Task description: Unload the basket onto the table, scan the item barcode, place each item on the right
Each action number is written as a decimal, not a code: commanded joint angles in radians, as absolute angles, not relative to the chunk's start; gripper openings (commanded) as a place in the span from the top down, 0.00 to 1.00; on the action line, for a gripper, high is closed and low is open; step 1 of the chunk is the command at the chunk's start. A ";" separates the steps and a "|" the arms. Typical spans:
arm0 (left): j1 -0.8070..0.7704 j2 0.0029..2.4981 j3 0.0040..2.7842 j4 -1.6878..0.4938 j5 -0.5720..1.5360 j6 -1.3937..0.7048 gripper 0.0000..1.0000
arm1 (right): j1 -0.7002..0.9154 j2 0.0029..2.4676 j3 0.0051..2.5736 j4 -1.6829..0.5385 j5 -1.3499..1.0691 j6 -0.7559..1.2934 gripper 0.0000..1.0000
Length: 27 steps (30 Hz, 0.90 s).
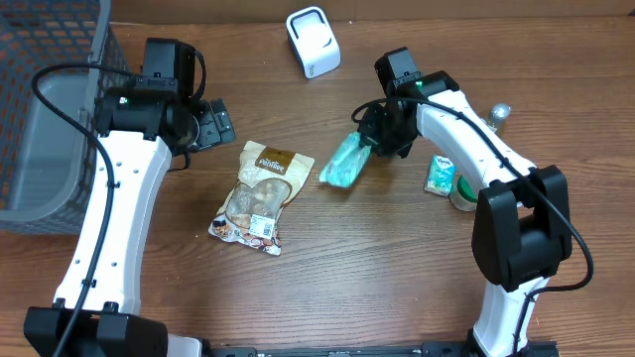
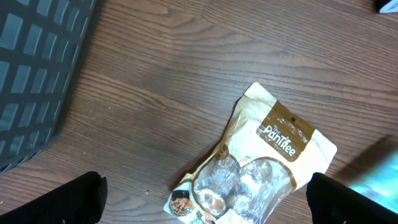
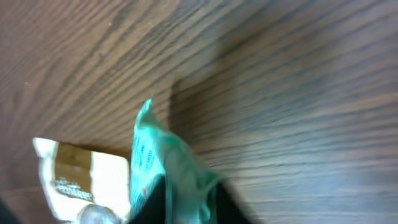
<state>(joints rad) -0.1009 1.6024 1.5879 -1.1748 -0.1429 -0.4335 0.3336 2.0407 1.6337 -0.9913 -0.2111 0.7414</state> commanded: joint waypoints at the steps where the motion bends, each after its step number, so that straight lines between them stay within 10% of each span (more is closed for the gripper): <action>1: -0.099 1.601 1.604 -1.174 -0.138 -0.415 0.00 | 0.338 2.015 1.642 -1.016 -0.095 0.759 0.34; 6: -0.099 1.601 1.604 -1.174 -0.138 -0.415 0.00 | 0.340 2.016 1.642 -1.100 -0.050 0.751 0.36; 12: -0.099 1.601 1.604 -1.174 -0.138 -0.415 0.00 | 0.385 2.016 1.642 -1.269 -0.048 0.670 0.95; 27: -0.099 1.601 1.604 -1.174 -0.138 -0.415 0.00 | 0.516 2.016 1.416 -1.130 -0.120 0.620 0.96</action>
<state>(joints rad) -0.1009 1.6024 1.5879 -1.1748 -0.1425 -0.4339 0.4911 2.0399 1.4414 -1.1614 -0.0814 0.6281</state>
